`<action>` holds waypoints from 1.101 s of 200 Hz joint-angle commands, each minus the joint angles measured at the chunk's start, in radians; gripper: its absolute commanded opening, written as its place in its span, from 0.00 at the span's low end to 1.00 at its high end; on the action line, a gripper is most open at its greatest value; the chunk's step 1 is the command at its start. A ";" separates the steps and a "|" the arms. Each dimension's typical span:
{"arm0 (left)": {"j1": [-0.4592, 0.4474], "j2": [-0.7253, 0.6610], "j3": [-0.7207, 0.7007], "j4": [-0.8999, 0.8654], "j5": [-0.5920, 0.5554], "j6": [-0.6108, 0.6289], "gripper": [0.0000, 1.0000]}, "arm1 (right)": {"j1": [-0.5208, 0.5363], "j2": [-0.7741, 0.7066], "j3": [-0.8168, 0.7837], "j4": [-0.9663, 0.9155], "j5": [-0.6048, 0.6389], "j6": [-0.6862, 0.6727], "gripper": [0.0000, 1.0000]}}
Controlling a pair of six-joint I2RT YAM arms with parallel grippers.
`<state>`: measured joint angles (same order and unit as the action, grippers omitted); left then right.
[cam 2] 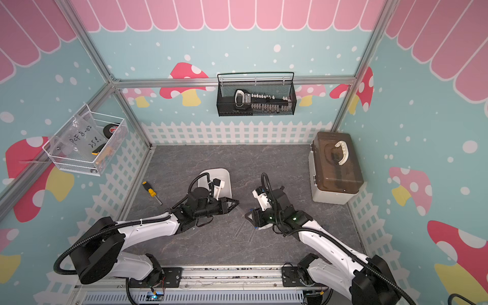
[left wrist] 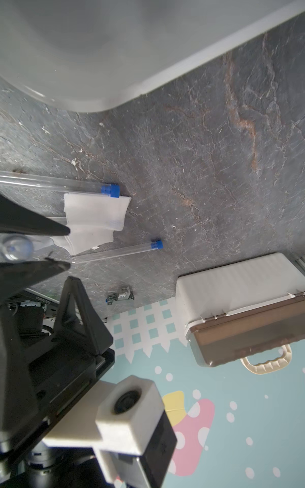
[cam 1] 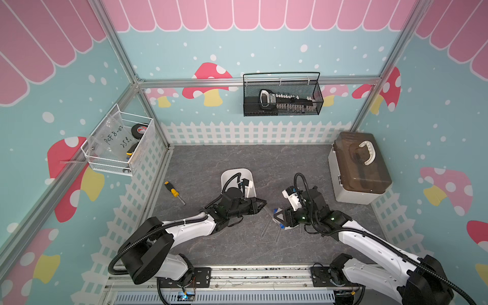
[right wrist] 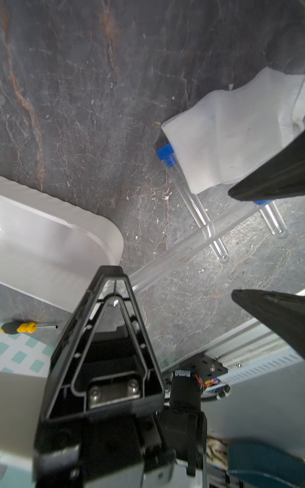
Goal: Wipe the exteriors of test tubes
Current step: Adjust the test tube.
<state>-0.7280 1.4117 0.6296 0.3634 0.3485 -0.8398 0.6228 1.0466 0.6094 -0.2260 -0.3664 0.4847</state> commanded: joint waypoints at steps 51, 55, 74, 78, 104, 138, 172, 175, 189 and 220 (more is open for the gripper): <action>0.073 -0.097 0.061 -0.152 0.080 0.067 0.19 | 0.091 0.127 0.041 0.061 0.063 -0.265 0.56; 0.076 -0.098 0.067 -0.159 0.085 0.070 0.19 | 0.095 0.133 0.041 0.068 0.059 -0.269 0.55; 0.086 -0.098 0.087 -0.194 0.107 0.086 0.19 | 0.107 0.154 0.039 0.094 0.054 -0.287 0.56; 0.087 -0.098 0.090 -0.198 0.112 0.086 0.19 | 0.108 0.159 0.040 0.096 0.060 -0.289 0.56; 0.094 -0.097 0.100 -0.204 0.139 0.085 0.19 | 0.115 0.187 0.041 0.116 0.078 -0.313 0.54; 0.104 -0.100 0.119 -0.228 0.159 0.087 0.18 | 0.120 0.232 0.048 0.136 0.071 -0.334 0.45; 0.119 -0.101 0.130 -0.241 0.176 0.085 0.19 | 0.118 0.235 0.038 0.166 0.069 -0.305 0.20; 0.121 -0.100 0.130 -0.244 0.177 0.084 0.19 | 0.118 0.233 0.037 0.168 0.066 -0.302 0.18; 0.124 -0.100 0.131 -0.241 0.179 0.082 0.20 | 0.118 0.223 0.037 0.180 0.059 -0.280 0.13; 0.141 -0.108 0.122 -0.233 0.152 0.065 0.42 | 0.119 0.204 0.029 0.222 0.038 -0.183 0.11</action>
<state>-0.6041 1.3270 0.7403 0.1436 0.5060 -0.7715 0.7433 1.2770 0.6476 -0.0578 -0.3134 0.2268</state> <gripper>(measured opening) 0.335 0.147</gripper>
